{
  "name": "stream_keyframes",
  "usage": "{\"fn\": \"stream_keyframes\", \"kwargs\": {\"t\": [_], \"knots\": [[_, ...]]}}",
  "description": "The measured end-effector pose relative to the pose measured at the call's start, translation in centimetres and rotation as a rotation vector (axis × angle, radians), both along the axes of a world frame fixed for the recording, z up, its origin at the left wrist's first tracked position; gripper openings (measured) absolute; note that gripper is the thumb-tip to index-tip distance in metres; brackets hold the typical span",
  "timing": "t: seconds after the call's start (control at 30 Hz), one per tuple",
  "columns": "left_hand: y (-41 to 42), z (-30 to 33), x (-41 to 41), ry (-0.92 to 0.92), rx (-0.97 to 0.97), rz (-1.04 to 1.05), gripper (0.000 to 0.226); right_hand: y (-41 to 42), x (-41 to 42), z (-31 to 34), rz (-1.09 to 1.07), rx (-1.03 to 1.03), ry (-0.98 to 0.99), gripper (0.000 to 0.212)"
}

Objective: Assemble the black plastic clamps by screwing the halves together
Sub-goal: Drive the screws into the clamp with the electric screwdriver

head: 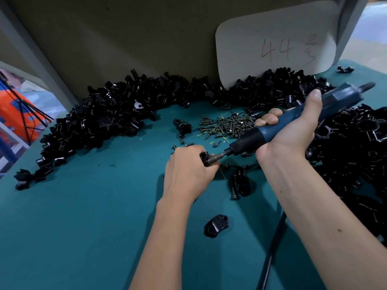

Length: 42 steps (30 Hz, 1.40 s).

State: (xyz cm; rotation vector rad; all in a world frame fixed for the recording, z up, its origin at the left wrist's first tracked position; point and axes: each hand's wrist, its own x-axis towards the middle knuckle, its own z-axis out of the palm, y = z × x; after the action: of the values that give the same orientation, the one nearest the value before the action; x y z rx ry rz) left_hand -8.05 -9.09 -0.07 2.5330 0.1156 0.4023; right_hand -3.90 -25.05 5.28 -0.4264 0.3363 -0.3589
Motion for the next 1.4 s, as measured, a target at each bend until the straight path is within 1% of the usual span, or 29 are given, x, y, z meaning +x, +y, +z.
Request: {"fn": "stream_keyframes", "kwargs": {"t": [0.13,0.23,0.3,0.4,0.47,0.6,0.7,0.77,0.8,0.83,0.87,0.9,0.93,0.97,1.03,1.07,1.13,1.2,1.27,1.33,1.4], "knots": [[-0.1,0.5,-0.2,-0.028,0.036,0.028,0.036,0.2,-0.3,0.5,-0.046,0.024,0.031,0.043],[0.0,0.5,-0.4,-0.104,0.066,0.046,0.034,0.1,-0.3,0.5,-0.033,0.036,0.036,0.046],[-0.1,0.6,-0.5,-0.144,0.074,0.044,0.031,0.1,-0.4,0.7,-0.022,0.026,0.03,0.044],[0.0,0.5,-0.5,-0.211,0.046,0.029,0.027,0.2,-0.5,1.1,-0.033,0.015,0.022,0.04],[0.2,0.5,-0.5,-0.283,0.037,0.021,0.028,0.3,-0.3,1.2,-0.028,0.034,0.015,0.043],[0.9,0.4,-0.5,-0.461,0.047,-0.017,0.024,-0.2,0.0,1.0,0.113,0.097,-0.047,0.046],[1.4,0.3,-0.4,-0.536,0.003,-0.064,0.022,-0.3,0.2,0.6,0.167,0.152,-0.028,0.049],[1.8,0.2,-0.4,-0.556,-0.084,-0.09,0.023,-0.3,0.2,0.3,0.205,0.212,-0.013,0.051],[2.2,0.2,-0.4,-0.568,-0.187,-0.069,0.024,-0.4,0.2,0.3,0.226,0.269,-0.008,0.051],[2.7,0.3,-0.4,-0.575,-0.343,-0.019,0.026,-0.6,0.2,0.2,0.241,0.327,-0.001,0.052],[3.4,0.6,-0.4,-0.577,-0.539,0.051,0.027,-0.6,0.3,0.2,0.249,0.351,0.009,0.053],[4.0,0.8,-0.5,-0.564,-0.748,0.124,0.029,-0.7,0.3,0.2,0.246,0.31,0.031,0.055],[4.8,0.9,-0.5,-0.534,-0.933,0.192,0.031,-0.6,0.3,0.1,0.243,0.205,0.067,0.057],[5.4,0.9,-0.5,-0.493,-1.068,0.236,0.034,-0.3,0.4,-0.1,0.248,0.064,0.112,0.058],[6.1,0.8,-0.3,-0.388,-1.235,0.23,0.042,0.5,0.4,-0.6,0.307,-0.217,0.206,0.057],[6.0,0.7,-0.2,-0.337,-1.3,0.206,0.044,1.0,0.3,-0.8,0.358,-0.322,0.252,0.054],[5.5,0.7,-0.1,-0.252,-1.345,0.176,0.042,2.0,0.1,-1.3,0.466,-0.464,0.316,0.041],[4.9,0.6,-0.1,-0.188,-1.284,0.169,0.038,2.9,-0.2,-2.0,0.539,-0.562,0.31,0.025],[4.3,0.7,-0.1,-0.172,-1.238,0.152,0.035,3.5,-0.2,-3.0,0.576,-0.693,0.281,0.016],[3.8,0.7,0.0,-0.17,-1.237,0.141,0.032,3.5,-0.1,-3.6,0.592,-0.931,0.288,0.011],[3.6,0.9,0.2,-0.156,-1.26,0.149,0.027,3.1,-0.1,-3.7,0.558,-1.178,0.265,0.006]]}}
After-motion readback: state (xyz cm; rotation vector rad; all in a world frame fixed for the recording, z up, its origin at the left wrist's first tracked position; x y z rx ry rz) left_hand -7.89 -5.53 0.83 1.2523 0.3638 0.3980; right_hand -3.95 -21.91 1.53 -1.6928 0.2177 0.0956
